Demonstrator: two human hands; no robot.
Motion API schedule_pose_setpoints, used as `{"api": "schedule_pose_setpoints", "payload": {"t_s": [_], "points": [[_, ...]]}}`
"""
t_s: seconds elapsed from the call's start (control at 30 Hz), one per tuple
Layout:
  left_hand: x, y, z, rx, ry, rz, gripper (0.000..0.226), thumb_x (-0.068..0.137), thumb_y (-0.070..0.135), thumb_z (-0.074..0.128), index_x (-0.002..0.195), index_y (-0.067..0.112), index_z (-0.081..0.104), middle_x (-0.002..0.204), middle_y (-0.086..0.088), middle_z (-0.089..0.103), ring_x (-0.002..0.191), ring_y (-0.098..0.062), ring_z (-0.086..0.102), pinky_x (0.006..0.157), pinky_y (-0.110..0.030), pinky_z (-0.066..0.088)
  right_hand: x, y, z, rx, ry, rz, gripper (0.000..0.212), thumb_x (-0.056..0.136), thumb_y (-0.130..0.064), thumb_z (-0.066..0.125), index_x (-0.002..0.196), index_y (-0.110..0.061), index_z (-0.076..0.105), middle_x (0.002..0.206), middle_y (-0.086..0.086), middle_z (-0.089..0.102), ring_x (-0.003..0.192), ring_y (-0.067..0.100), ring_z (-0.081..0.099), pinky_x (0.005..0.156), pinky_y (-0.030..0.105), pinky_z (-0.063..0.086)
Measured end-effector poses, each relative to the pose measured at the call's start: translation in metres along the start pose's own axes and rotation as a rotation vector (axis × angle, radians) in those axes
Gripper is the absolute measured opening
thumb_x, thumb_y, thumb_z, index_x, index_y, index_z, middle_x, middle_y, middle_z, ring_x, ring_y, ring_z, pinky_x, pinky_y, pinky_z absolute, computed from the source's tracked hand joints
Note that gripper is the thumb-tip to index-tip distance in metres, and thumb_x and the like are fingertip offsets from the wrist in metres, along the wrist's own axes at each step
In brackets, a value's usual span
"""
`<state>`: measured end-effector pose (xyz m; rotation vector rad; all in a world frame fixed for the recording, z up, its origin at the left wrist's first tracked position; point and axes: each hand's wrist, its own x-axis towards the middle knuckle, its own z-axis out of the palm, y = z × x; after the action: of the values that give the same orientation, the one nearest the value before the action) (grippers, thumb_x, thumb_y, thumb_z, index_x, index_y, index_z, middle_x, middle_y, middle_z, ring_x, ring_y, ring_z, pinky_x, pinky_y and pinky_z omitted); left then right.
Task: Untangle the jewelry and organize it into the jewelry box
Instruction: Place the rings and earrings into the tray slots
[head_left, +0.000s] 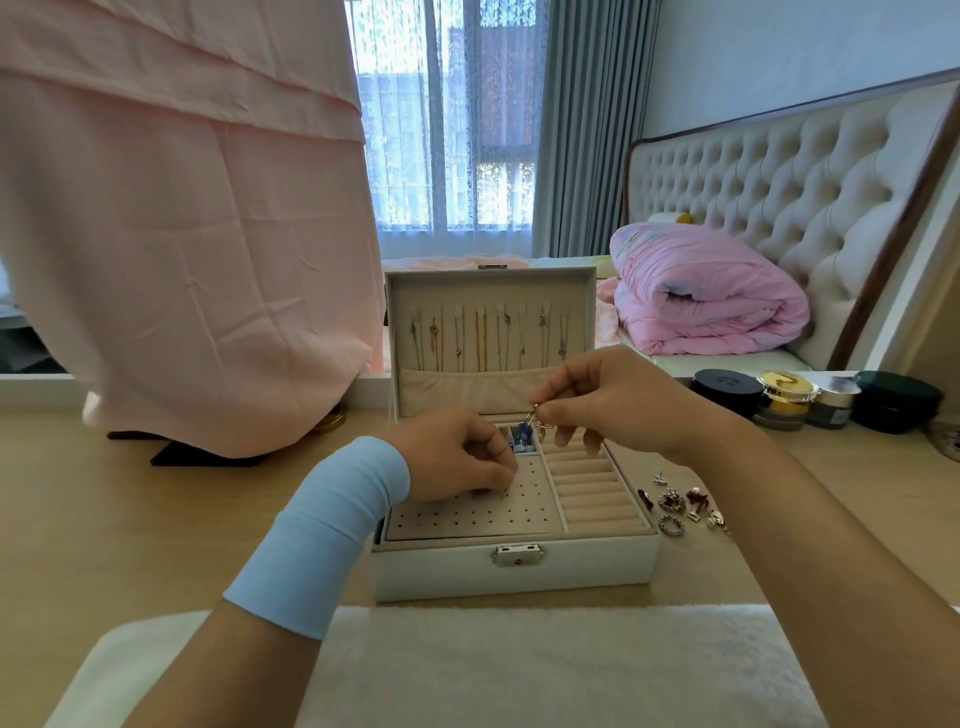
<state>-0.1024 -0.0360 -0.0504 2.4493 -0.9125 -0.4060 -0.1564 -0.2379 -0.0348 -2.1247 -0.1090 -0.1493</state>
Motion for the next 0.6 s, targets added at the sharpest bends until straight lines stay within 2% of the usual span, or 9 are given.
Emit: {"api": "schedule_pose_setpoints", "payload": {"t_s": [0.07, 0.13, 0.2, 0.27, 0.33, 0.47, 0.53, 0.6], "points": [[-0.002, -0.003, -0.007, -0.031, 0.048, 0.003, 0.012, 0.091, 0.033, 0.064, 0.102, 0.035, 0.071, 0.096, 0.019, 0.067, 0.093, -0.001, 0.060, 0.092, -0.026, 0.048, 0.000, -0.002, 0.007, 0.071, -0.003, 0.006, 0.007, 0.089, -0.003, 0.073, 0.095, -0.005, 0.073, 0.078, 0.010, 0.075, 0.071, 0.018, 0.074, 0.055, 0.026, 0.057], [-0.005, -0.008, -0.014, -0.009, 0.077, -0.003, 0.014, 0.090, 0.033, 0.066, 0.103, 0.035, 0.071, 0.098, 0.018, 0.067, 0.095, -0.004, 0.061, 0.096, -0.031, 0.049, 0.002, -0.005, 0.015, 0.106, 0.001, 0.006, 0.008, 0.090, -0.002, 0.072, 0.097, -0.003, 0.073, 0.083, 0.014, 0.074, 0.074, 0.020, 0.075, 0.057, 0.027, 0.059], [-0.007, -0.008, -0.014, 0.078, 0.027, -0.022, 0.022, 0.087, 0.037, 0.068, 0.109, 0.037, 0.070, 0.102, 0.015, 0.066, 0.096, -0.006, 0.059, 0.091, -0.027, 0.049, 0.007, -0.008, 0.023, 0.121, 0.027, 0.008, 0.008, 0.090, -0.001, 0.070, 0.098, -0.002, 0.072, 0.085, 0.016, 0.074, 0.074, 0.020, 0.075, 0.060, 0.029, 0.061], [-0.005, -0.004, -0.006, 0.202, -0.020, -0.024, 0.027, 0.086, 0.038, 0.069, 0.113, 0.038, 0.070, 0.101, 0.015, 0.065, 0.090, -0.004, 0.056, 0.075, -0.018, 0.044, 0.015, -0.012, 0.029, 0.118, 0.066, 0.010, 0.008, 0.091, 0.000, 0.070, 0.097, -0.003, 0.073, 0.086, 0.018, 0.074, 0.073, 0.020, 0.074, 0.059, 0.030, 0.061], [-0.001, -0.003, 0.000, 0.247, 0.009, -0.010, 0.024, 0.085, 0.036, 0.071, 0.109, 0.036, 0.072, 0.096, 0.017, 0.063, 0.084, -0.002, 0.054, 0.065, -0.014, 0.039, 0.024, -0.016, 0.035, 0.095, 0.081, 0.015, 0.007, 0.090, -0.001, 0.070, 0.095, -0.006, 0.073, 0.083, 0.015, 0.074, 0.070, 0.018, 0.073, 0.057, 0.030, 0.060], [-0.007, -0.011, -0.014, 0.161, 0.082, 0.018, 0.011, 0.086, 0.030, 0.071, 0.095, 0.036, 0.072, 0.090, 0.018, 0.064, 0.086, -0.006, 0.060, 0.079, -0.019, 0.047, 0.043, -0.024, 0.048, -0.063, 0.070, 0.037, 0.007, 0.092, -0.008, 0.070, 0.094, -0.013, 0.074, 0.085, 0.005, 0.073, 0.069, 0.011, 0.072, 0.056, 0.027, 0.059], [-0.017, -0.021, -0.030, 0.044, 0.166, 0.018, 0.006, 0.086, 0.029, 0.071, 0.089, 0.035, 0.072, 0.083, 0.018, 0.065, 0.080, -0.002, 0.060, 0.075, -0.017, 0.046, 0.053, -0.026, 0.053, -0.138, 0.050, 0.060, 0.007, 0.092, -0.011, 0.070, 0.095, -0.016, 0.074, 0.087, 0.004, 0.074, 0.072, 0.012, 0.073, 0.060, 0.028, 0.061], [-0.025, -0.034, -0.044, -0.076, 0.288, 0.034, 0.007, 0.086, 0.028, 0.071, 0.091, 0.031, 0.073, 0.078, 0.014, 0.067, 0.075, -0.002, 0.062, 0.071, -0.016, 0.046, 0.062, -0.027, 0.060, -0.199, 0.017, 0.084, 0.007, 0.093, -0.014, 0.070, 0.095, -0.019, 0.075, 0.087, 0.005, 0.075, 0.070, 0.012, 0.070, 0.059, 0.026, 0.059]]}}
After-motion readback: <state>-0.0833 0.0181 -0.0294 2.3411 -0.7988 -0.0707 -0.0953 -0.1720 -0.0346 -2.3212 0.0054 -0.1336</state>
